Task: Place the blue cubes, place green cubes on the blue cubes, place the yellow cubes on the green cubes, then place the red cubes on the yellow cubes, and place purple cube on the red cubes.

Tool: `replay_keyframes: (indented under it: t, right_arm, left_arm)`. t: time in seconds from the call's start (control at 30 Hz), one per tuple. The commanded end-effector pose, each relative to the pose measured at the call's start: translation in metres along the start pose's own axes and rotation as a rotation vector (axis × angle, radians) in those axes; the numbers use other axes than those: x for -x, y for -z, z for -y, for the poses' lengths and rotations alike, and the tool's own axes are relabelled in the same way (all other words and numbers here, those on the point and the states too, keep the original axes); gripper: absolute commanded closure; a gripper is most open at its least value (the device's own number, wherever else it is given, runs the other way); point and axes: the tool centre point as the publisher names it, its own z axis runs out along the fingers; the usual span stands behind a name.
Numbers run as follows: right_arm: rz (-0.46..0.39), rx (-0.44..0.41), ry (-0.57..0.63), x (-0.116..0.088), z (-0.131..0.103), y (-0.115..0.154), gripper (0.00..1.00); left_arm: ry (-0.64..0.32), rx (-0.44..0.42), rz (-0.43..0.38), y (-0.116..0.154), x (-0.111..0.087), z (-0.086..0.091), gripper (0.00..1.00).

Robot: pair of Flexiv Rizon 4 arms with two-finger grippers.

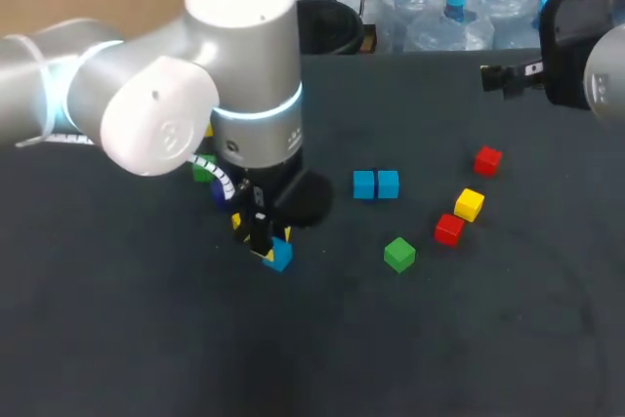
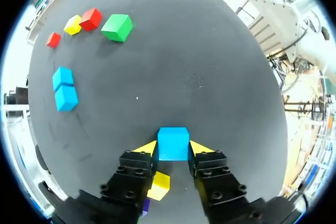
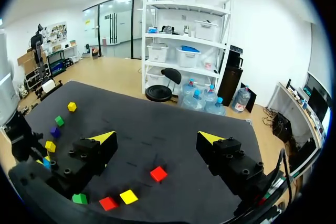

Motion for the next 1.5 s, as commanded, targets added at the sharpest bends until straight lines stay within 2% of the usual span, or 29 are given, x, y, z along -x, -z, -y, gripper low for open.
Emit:
replay_keyframes:
  t: [0.03, 0.2, 0.3, 0.5, 0.67, 0.8, 1.1, 1.5]
  right_arm:
    - [0.011, 0.005, -0.001, -0.002, 0.0, -0.002, 0.0]
    - [0.011, 0.005, -0.001, -0.002, 0.0, -0.002, 0.0]
    - [0.011, 0.005, -0.001, -0.002, 0.0, -0.002, 0.0]
    - [0.011, 0.005, -0.001, -0.002, 0.0, -0.002, 0.0]
    - [0.011, 0.005, -0.001, -0.002, 0.0, -0.002, 0.0]
    - [0.011, 0.005, -0.001, -0.002, 0.0, -0.002, 0.0]
    - [0.011, 0.005, -0.001, -0.002, 0.0, -0.002, 0.0]
    - [0.011, 0.005, -0.001, -0.002, 0.0, -0.002, 0.0]
  left_arm:
    - [0.076, 0.015, -0.019, -0.001, -0.002, -0.01, 1.0]
    - [0.285, 0.029, -0.064, 0.002, -0.006, -0.032, 1.0]
    - [0.388, -0.012, -0.062, 0.006, -0.006, -0.043, 1.0]
    - [0.51, -0.043, 0.008, 0.02, 0.0, -0.065, 1.0]
    - [0.575, -0.027, 0.005, 0.027, 0.0, -0.081, 1.0]
    - [0.588, -0.021, -0.004, 0.024, 0.002, -0.087, 1.0]
    - [0.534, -0.01, -0.033, 0.016, 0.011, -0.112, 1.0]
    - [0.5, 0.031, -0.052, 0.009, 0.009, -0.146, 1.0]
